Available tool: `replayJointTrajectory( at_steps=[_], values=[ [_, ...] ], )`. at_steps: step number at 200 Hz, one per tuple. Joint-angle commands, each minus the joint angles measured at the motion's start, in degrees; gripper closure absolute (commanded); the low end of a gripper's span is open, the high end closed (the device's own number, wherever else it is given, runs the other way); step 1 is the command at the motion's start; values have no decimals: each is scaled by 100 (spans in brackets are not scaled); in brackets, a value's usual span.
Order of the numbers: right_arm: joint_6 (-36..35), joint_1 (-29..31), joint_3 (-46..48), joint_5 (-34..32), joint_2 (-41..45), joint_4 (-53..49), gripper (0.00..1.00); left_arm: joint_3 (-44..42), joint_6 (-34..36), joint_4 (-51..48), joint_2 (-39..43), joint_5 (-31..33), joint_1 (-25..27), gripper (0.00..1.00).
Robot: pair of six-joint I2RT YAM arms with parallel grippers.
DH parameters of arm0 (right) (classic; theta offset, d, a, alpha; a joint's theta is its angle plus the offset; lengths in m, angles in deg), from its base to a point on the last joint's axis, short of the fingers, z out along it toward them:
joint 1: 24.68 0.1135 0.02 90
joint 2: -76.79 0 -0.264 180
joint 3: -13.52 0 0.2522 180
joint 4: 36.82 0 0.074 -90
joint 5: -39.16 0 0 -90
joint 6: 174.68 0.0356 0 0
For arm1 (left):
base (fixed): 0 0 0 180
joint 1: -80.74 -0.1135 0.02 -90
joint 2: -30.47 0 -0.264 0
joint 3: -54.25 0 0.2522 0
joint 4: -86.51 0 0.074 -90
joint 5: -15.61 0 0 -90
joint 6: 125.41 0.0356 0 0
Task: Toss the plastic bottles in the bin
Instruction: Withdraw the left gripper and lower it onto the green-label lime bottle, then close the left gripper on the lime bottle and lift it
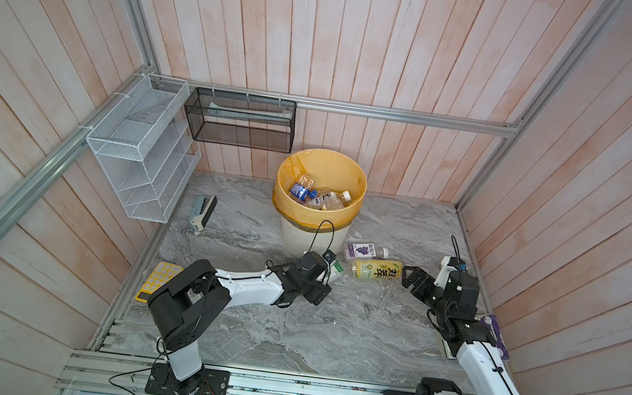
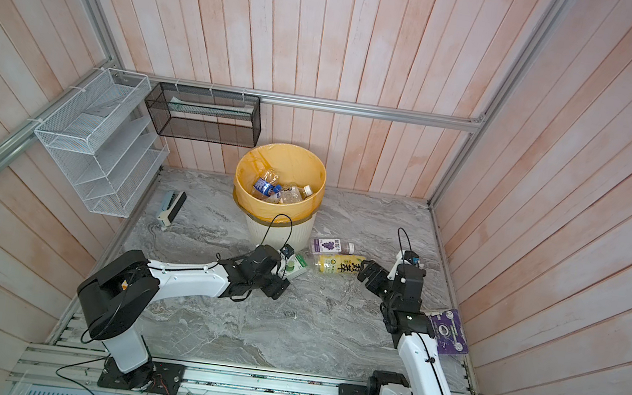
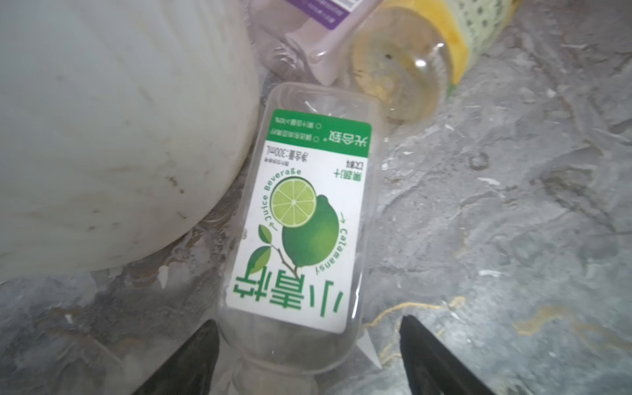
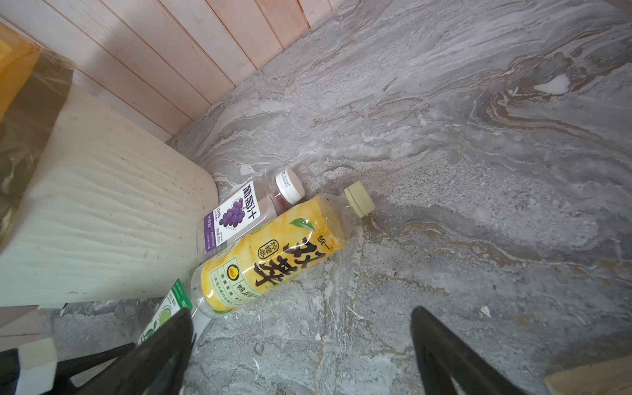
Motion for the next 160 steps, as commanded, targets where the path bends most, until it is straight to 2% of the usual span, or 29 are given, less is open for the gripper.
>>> replayJointTrajectory(
  at_steps=[1, 26, 36, 59, 83, 160],
  values=[
    [-65, 22, 113, -108, 71, -45, 1, -16, -301, -47, 141, -200, 214, 16],
    [-64, 23, 133, -82, 56, -3, 1, -33, -457, -77, 182, -10, 257, 15],
    [-79, 26, 121, -78, 37, -3, 1, 32, -497, -144, 185, 197, 261, 12],
    [-99, 18, 109, -98, 9, -4, 1, 327, -460, -357, 80, 599, 253, 9],
    [-99, 21, 128, -99, 10, 0, 1, 708, -416, -507, -202, 746, 250, 7],
    [-169, 14, 163, -176, 104, -47, 1, 1728, -469, -1110, -1348, 629, 240, 6]
  ],
)
